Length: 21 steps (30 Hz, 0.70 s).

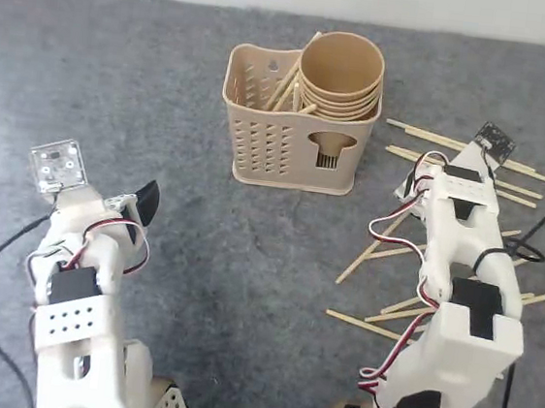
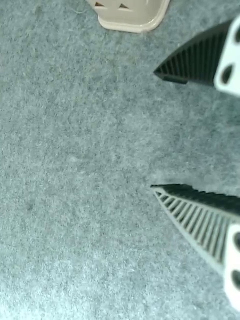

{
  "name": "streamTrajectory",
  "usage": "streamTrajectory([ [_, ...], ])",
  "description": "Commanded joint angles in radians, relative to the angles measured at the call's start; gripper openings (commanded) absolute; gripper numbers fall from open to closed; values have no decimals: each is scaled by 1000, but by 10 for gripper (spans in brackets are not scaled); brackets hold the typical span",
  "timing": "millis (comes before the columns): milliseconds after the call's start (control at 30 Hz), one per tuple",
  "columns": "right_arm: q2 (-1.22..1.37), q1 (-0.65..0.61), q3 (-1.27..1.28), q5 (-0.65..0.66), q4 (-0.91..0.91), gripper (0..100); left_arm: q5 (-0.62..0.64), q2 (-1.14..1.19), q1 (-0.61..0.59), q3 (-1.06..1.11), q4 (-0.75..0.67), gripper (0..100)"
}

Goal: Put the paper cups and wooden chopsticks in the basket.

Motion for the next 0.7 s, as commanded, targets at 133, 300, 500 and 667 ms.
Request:
streamTrajectory([
  [133,-163,38,-87,0,223,6,-8,6,-5,-13,-6,308],
  [300,-427,94,-89,66,326,6,-8,6,-5,-13,-6,308],
  [500,-858,145,-89,94,332,6,-8,6,-3,-15,-6,308],
  [667,-1156,77,-87,152,214,6,-8,6,-3,-15,-6,308],
])
